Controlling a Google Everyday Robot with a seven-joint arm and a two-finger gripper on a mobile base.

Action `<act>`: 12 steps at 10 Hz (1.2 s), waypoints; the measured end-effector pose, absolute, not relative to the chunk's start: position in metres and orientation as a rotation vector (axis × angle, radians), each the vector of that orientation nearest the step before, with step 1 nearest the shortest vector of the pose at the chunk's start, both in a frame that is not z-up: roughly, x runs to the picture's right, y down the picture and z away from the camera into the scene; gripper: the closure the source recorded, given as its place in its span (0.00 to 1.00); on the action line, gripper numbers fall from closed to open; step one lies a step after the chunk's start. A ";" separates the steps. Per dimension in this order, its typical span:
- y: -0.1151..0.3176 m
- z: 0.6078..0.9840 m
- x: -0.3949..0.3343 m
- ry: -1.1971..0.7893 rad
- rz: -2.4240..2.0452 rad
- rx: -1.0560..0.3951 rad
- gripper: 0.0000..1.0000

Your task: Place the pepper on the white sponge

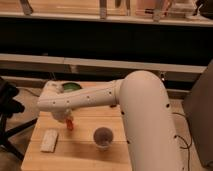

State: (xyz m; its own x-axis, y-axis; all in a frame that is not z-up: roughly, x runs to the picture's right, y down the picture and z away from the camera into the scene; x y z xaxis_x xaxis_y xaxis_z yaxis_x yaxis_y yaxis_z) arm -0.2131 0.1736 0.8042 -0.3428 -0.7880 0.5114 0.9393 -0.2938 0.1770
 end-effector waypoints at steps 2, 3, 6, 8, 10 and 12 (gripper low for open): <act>0.179 0.799 -0.230 -0.552 -1.877 -0.374 1.00; 0.181 0.796 -0.233 -0.559 -1.882 -0.373 1.00; 0.189 0.794 -0.230 -0.573 -1.904 -0.371 1.00; 0.193 0.789 -0.233 -0.586 -1.913 -0.357 1.00; 0.196 0.786 -0.243 -0.603 -1.925 -0.347 1.00; 0.197 0.785 -0.243 -0.608 -1.930 -0.344 1.00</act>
